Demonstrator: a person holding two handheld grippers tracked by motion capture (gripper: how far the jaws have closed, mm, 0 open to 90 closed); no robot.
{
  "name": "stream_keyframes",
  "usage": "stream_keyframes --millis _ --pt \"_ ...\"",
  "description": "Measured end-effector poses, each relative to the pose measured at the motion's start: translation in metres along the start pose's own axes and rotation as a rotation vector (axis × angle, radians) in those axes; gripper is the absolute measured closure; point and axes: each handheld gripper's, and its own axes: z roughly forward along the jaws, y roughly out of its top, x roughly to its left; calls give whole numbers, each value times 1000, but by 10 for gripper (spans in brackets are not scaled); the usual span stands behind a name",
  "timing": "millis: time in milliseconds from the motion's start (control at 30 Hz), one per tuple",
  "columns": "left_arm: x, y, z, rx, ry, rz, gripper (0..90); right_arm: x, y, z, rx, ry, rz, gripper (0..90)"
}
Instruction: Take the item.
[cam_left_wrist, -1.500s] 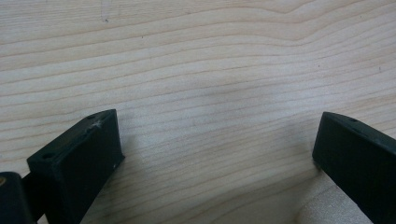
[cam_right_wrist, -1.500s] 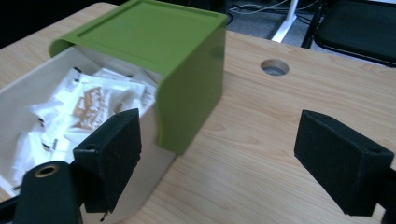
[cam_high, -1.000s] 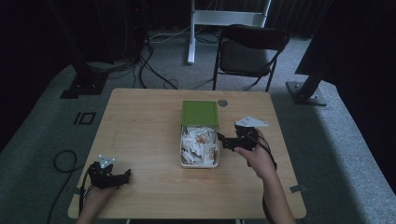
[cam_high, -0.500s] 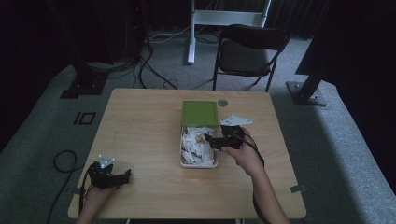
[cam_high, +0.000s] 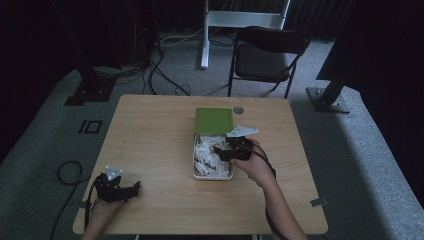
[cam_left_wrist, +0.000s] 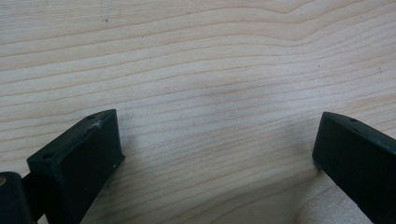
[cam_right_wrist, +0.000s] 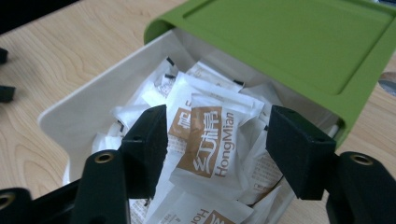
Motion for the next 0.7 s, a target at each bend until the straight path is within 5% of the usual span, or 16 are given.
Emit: stream_keyframes --millis 267,700 --pt "0 0 0 1 0 1 21 5 -3 10 66 16 -61 486" --pt "0 0 0 1 0 1 21 5 -2 12 92 9 -28 630"
